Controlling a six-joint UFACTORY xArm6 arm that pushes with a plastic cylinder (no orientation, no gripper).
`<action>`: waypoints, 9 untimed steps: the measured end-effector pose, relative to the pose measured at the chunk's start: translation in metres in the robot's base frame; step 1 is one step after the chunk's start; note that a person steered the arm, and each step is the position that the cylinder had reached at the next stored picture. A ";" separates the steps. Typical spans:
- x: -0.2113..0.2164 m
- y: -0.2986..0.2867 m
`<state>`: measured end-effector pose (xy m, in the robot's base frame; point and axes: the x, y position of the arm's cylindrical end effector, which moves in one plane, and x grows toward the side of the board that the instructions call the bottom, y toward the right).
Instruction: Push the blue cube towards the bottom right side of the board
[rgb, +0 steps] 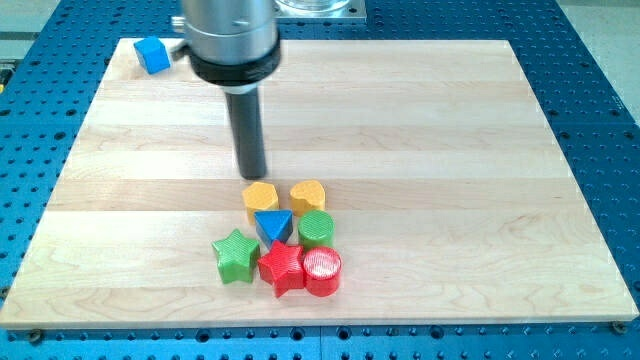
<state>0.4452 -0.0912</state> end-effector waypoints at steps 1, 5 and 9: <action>0.000 -0.062; -0.147 -0.214; -0.197 -0.006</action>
<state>0.2478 -0.0971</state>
